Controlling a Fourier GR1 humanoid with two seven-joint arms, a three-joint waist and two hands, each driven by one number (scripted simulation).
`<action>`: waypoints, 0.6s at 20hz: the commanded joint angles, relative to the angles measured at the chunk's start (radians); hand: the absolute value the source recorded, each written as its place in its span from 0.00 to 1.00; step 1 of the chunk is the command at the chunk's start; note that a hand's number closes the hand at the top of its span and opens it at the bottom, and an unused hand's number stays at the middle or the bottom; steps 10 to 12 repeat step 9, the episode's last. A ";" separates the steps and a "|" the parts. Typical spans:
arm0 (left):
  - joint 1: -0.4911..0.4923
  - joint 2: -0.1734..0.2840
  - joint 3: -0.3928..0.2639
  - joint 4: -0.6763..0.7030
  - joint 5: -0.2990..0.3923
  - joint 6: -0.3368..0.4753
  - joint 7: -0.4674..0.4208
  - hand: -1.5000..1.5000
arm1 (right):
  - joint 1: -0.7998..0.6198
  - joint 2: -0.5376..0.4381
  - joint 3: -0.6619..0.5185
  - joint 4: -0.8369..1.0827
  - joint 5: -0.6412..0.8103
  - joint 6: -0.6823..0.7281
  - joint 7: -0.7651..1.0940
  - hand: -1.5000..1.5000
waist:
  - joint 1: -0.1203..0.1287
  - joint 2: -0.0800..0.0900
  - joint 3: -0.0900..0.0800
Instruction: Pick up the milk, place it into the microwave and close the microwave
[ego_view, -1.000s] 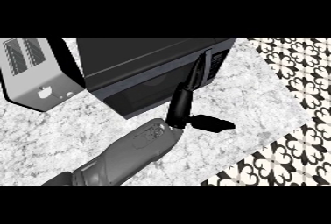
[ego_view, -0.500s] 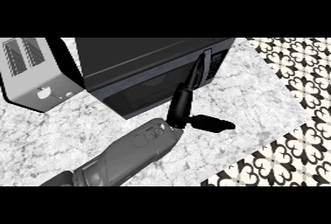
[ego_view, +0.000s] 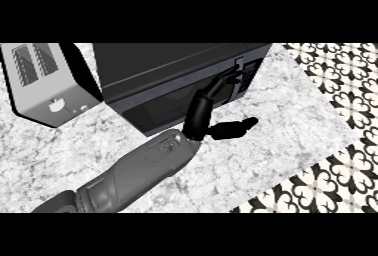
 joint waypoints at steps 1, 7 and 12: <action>-0.054 0.025 -0.007 0.185 -0.014 0.070 0.103 0.00 | -0.003 -0.007 -0.007 0.005 -0.013 -0.005 0.005 0.00 | 0.020 0.011 0.009; -0.080 0.035 -0.013 0.231 -0.026 0.100 0.155 0.00 | 0.009 -0.018 -0.019 -0.003 -0.027 -0.002 0.009 0.00 | 0.047 0.007 0.005; -0.095 0.025 -0.023 0.243 -0.033 0.108 0.171 0.00 | 0.016 -0.030 -0.034 0.001 -0.028 -0.009 0.013 0.00 | 0.044 0.003 0.005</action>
